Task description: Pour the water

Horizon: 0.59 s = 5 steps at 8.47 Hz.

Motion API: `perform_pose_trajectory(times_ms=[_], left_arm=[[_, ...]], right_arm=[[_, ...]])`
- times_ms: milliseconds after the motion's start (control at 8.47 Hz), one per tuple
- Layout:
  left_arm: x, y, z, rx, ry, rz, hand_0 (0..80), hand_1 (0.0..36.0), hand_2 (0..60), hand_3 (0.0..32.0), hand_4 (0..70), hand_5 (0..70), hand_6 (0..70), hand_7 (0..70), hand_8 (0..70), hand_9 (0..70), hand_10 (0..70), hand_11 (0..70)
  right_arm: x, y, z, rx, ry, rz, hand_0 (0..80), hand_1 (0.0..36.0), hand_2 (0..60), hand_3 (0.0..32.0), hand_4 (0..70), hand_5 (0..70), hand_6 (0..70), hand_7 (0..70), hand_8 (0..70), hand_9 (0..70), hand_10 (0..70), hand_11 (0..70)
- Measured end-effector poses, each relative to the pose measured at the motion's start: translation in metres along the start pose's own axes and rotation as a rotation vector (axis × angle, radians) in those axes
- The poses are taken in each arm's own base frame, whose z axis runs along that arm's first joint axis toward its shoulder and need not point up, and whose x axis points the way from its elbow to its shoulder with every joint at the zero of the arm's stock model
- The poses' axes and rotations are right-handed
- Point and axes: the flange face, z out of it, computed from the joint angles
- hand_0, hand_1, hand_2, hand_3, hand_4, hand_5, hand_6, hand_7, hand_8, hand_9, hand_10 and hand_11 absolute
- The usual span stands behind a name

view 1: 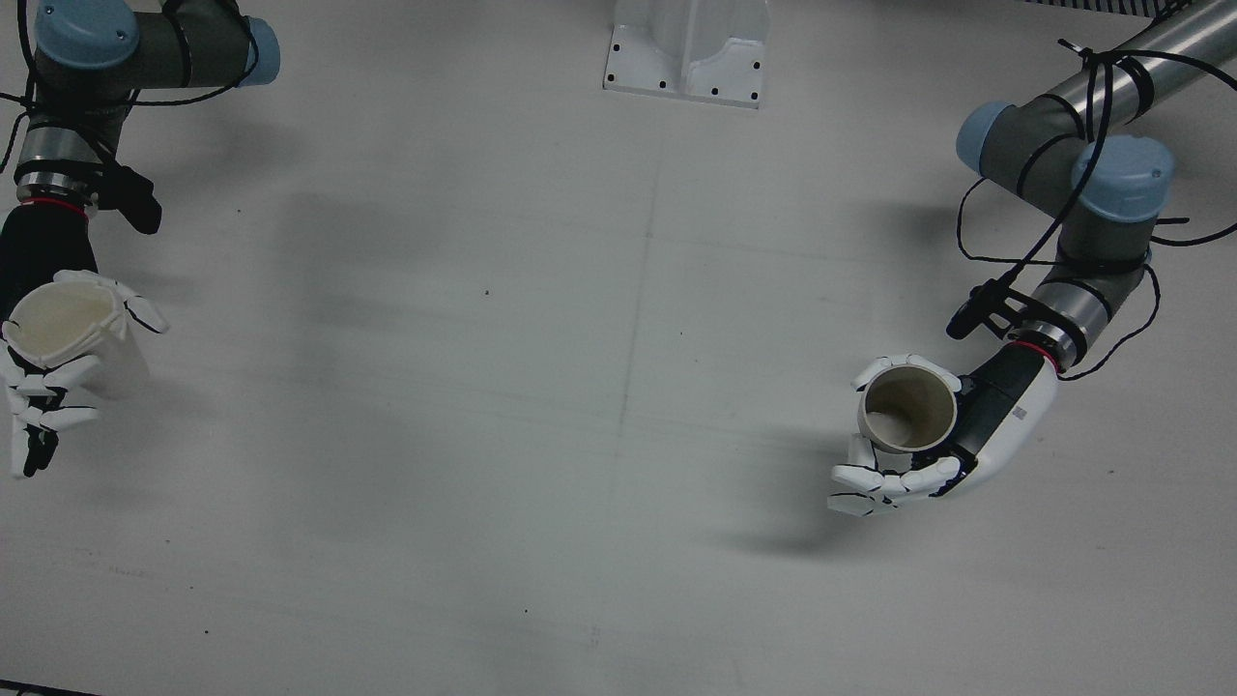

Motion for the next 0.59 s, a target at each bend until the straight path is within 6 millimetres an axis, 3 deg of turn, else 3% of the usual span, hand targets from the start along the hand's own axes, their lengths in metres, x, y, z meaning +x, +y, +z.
perform_pose_trajectory(times_ms=[236, 354, 472, 590], left_arm=[[-0.056, 0.051, 0.043, -0.072, -0.042, -0.009, 80.0, 36.0, 60.0, 0.0, 31.5, 18.4, 47.7, 70.0, 53.6, 70.0, 15.0, 25.2], [-0.08, 0.076, 0.058, -0.102, -0.057, -0.011, 80.0, 36.0, 60.0, 0.0, 31.4, 18.8, 47.8, 70.0, 53.6, 70.0, 14.9, 25.0], [-0.1, 0.091, 0.065, -0.116, -0.073, -0.014, 80.0, 36.0, 60.0, 0.0, 31.4, 19.2, 47.8, 70.0, 53.5, 70.0, 14.9, 25.0], [-0.117, 0.1, 0.066, -0.124, -0.092, -0.02, 80.0, 36.0, 60.0, 0.0, 31.3, 19.7, 47.7, 70.0, 53.4, 70.0, 14.8, 25.0]], right_arm=[[-0.004, 0.035, 0.007, -0.032, -0.006, -0.023, 72.8, 31.0, 19.6, 0.0, 32.1, 46.6, 24.2, 41.7, 3.8, 6.9, 2.2, 6.0], [-0.004, 0.063, 0.015, -0.055, -0.008, -0.049, 71.8, 31.1, 22.7, 0.0, 35.8, 48.7, 25.1, 42.9, 4.0, 7.1, 2.7, 6.6], [0.0, 0.094, 0.024, -0.079, -0.006, -0.087, 73.0, 31.9, 26.2, 0.0, 39.6, 50.5, 25.8, 43.2, 4.1, 7.2, 3.4, 7.6], [0.007, 0.132, 0.036, -0.114, -0.007, -0.138, 79.5, 33.3, 28.1, 0.0, 44.8, 56.2, 26.6, 43.9, 4.3, 7.3, 3.5, 7.8]])
